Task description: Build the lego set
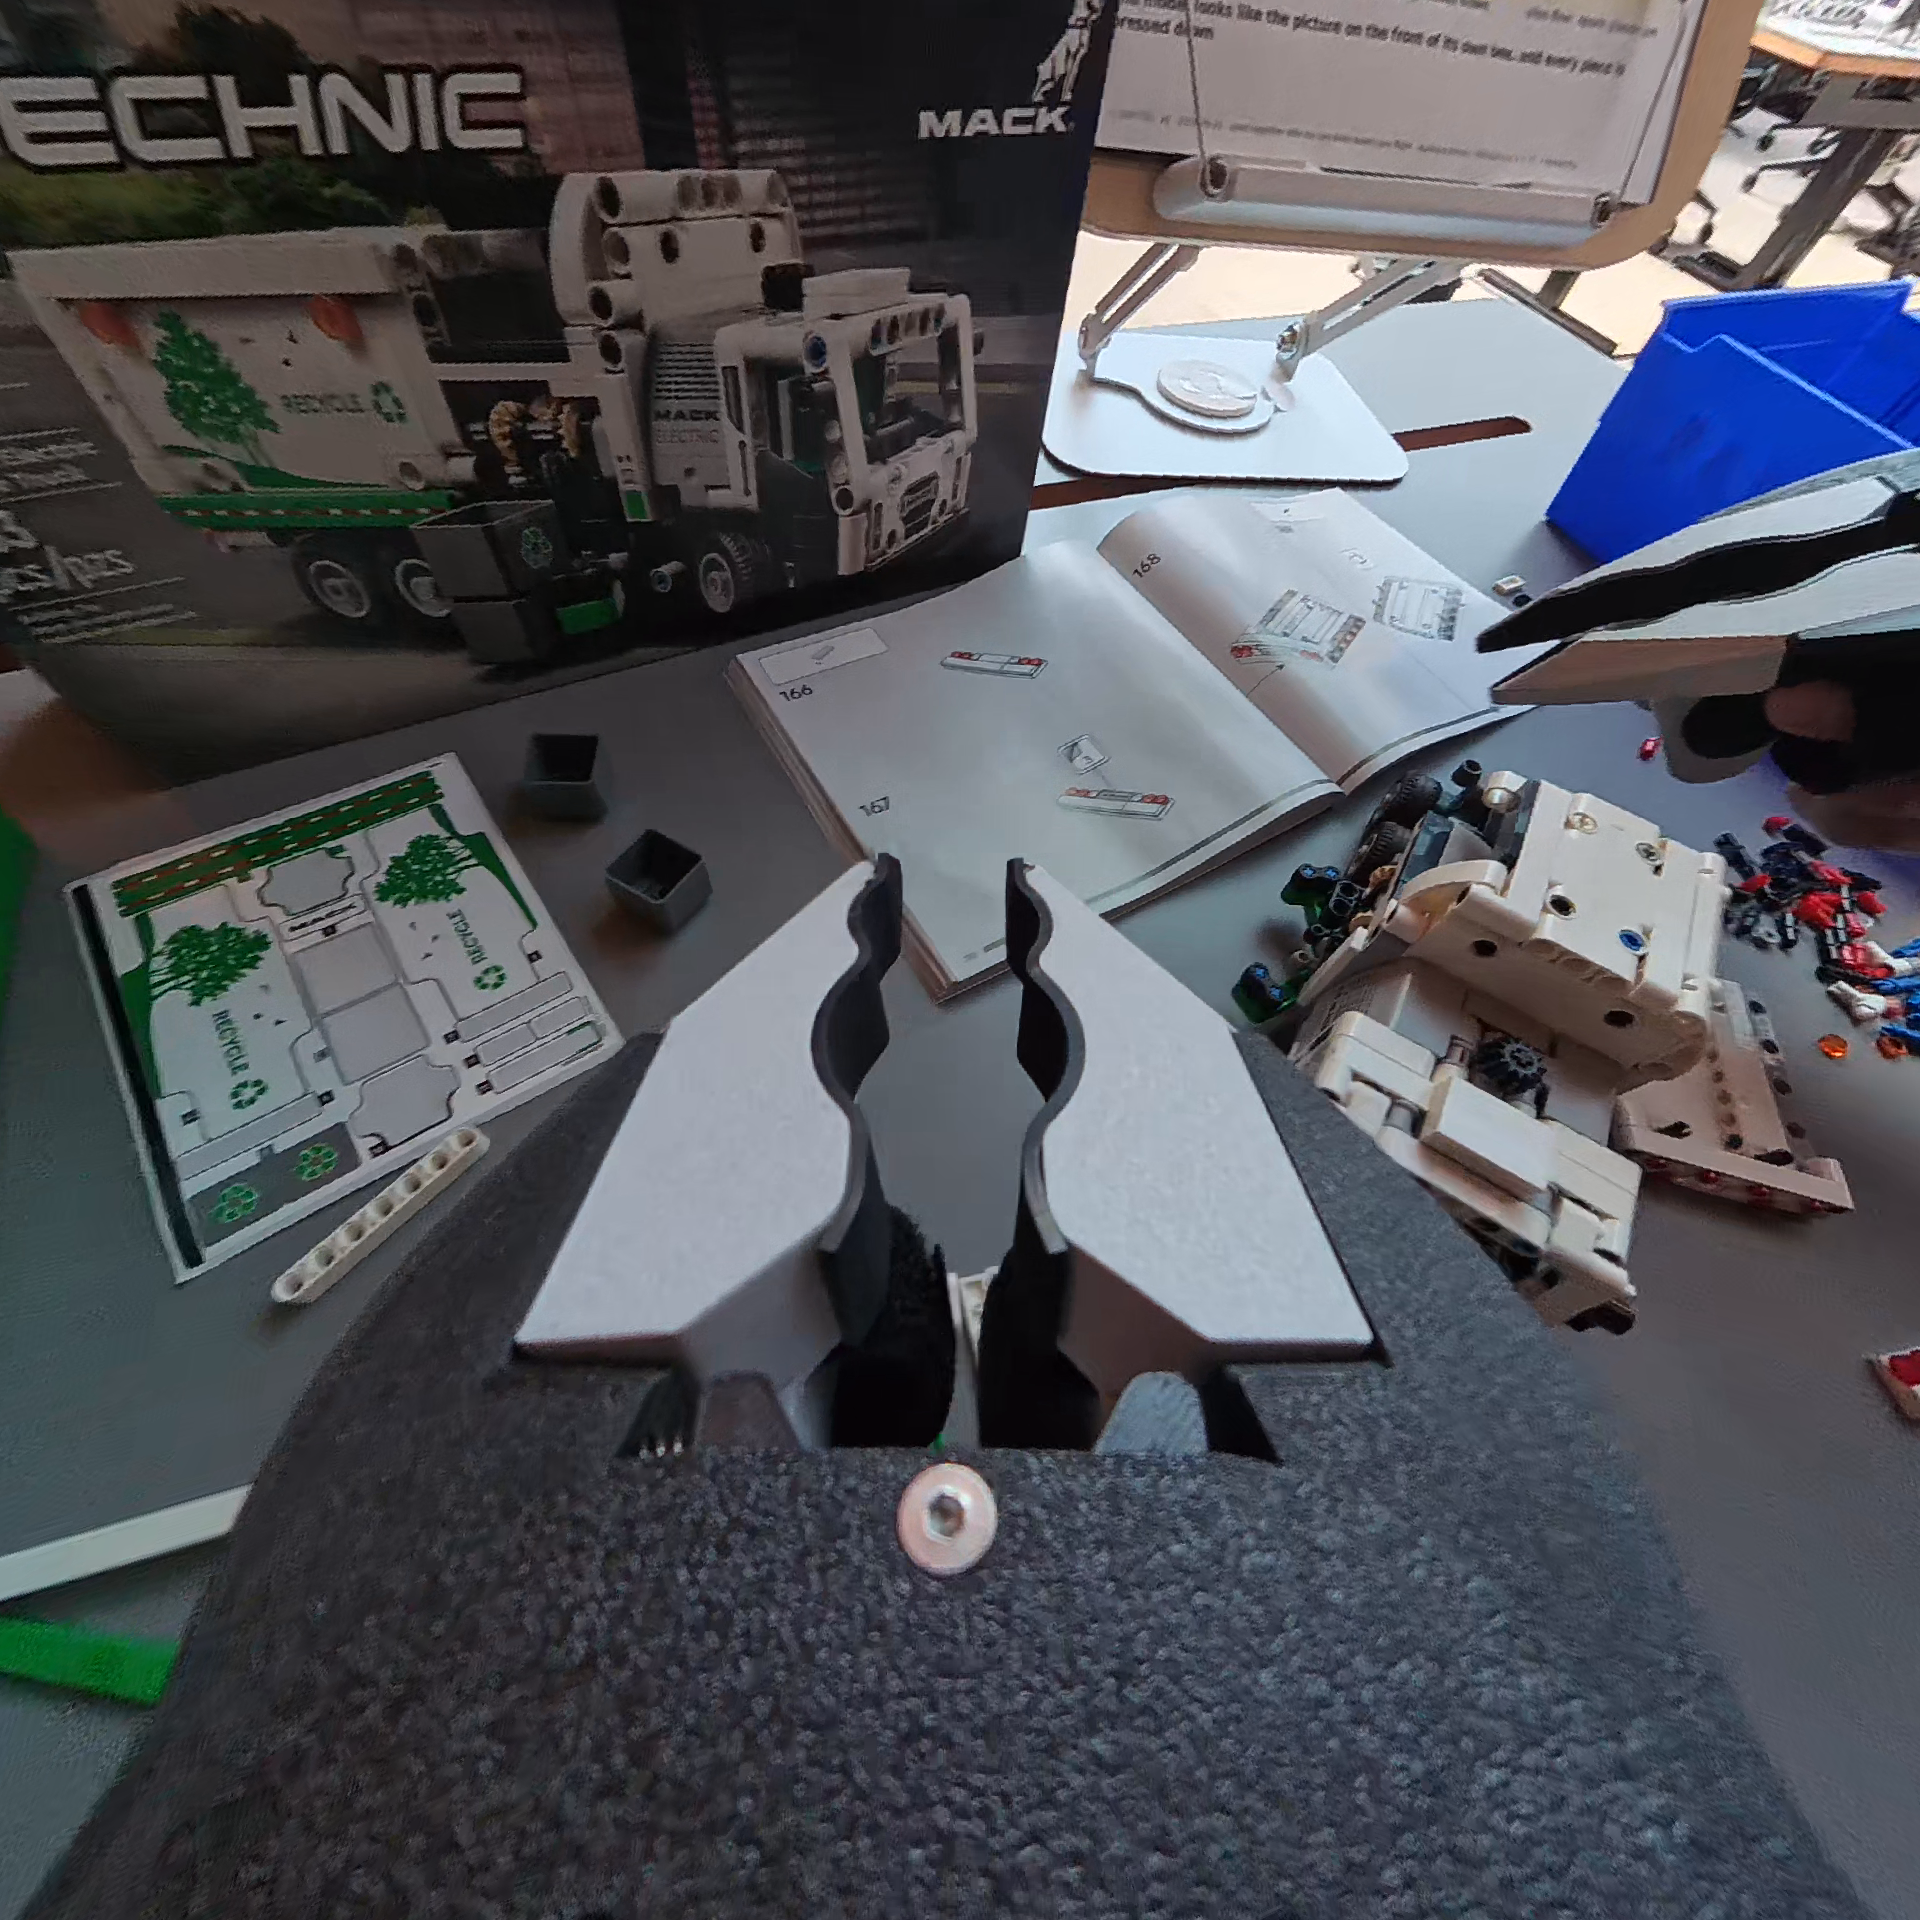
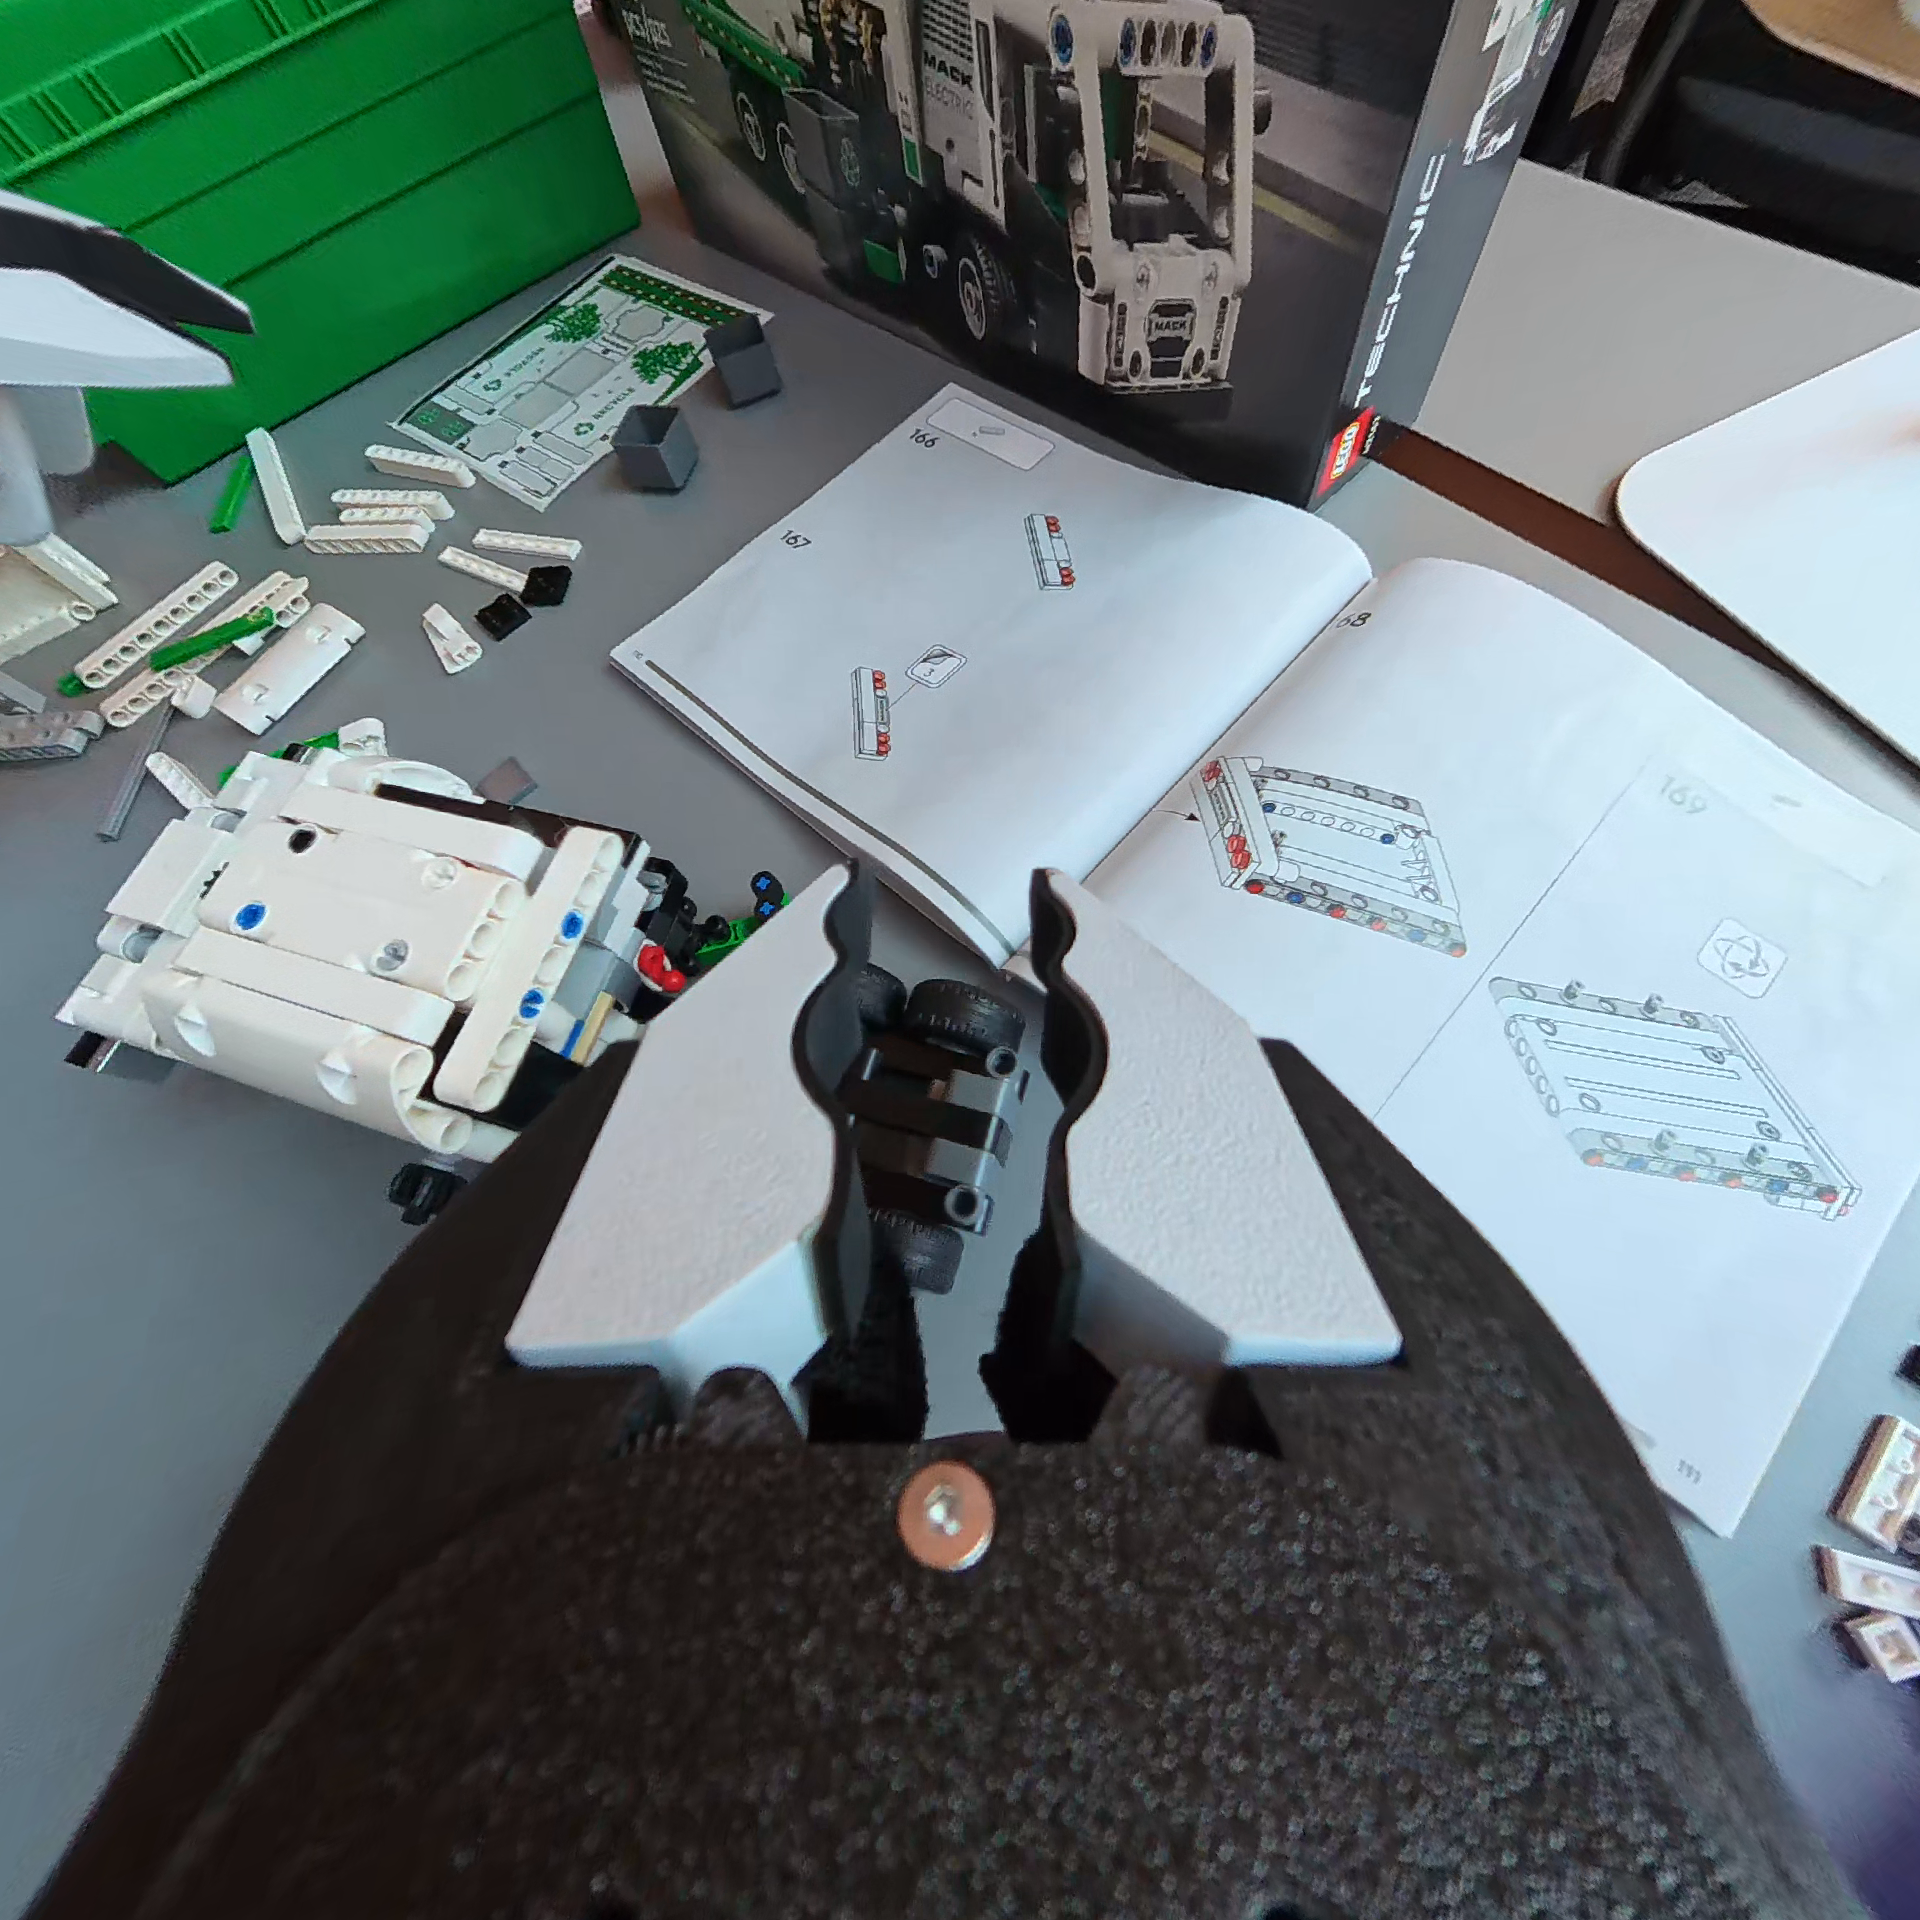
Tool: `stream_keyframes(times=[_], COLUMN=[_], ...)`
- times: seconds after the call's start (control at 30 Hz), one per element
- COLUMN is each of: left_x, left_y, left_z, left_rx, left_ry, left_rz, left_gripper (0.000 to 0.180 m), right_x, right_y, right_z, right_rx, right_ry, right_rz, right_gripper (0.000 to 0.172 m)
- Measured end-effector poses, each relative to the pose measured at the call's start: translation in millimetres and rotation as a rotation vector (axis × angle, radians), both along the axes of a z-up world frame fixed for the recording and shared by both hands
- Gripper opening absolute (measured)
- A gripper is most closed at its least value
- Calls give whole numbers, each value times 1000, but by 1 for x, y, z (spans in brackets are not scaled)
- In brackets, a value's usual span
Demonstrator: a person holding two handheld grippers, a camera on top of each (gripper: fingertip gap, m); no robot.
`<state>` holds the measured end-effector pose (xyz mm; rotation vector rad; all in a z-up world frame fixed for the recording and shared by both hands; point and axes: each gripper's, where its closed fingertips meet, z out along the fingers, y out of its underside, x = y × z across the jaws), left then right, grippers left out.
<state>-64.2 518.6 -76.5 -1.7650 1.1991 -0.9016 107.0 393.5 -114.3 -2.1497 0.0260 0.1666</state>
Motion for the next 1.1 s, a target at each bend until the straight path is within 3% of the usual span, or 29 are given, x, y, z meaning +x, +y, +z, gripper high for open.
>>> stream_keyframes(times=[0.23, 0.53, 0.63, 0.77, 0.97, 1.1], left_x=[-44, -103, -96, -74, -46, -34], left_y=[-4, -14, -34, -70, -131, -156], left_z=[2, 6, 7, -4, -15, -19], left_rx=[-8, -3, -2, 16, 21, 57], left_ry=[38, 32, -3, -34, -119, -119], left_rz=[94, 199, 145, 23, -171, -236], left_gripper=[18, 18, 18, 16, 14, 14], right_x=[-18, -12, 3, 27, 26, 9], right_y=[-17, -51, -82, -152, -247, -260], right_z=[1, 18, 33, 46, 13, -26], right_rx=[33, 92, 110, 108, -16, -109], right_ry=[89, 9, -42, -118, -129, -42], right_rz=[1, -41, -108, -248, -320, -294], right_gripper=[27, 27, 27, 27, 25, 26])
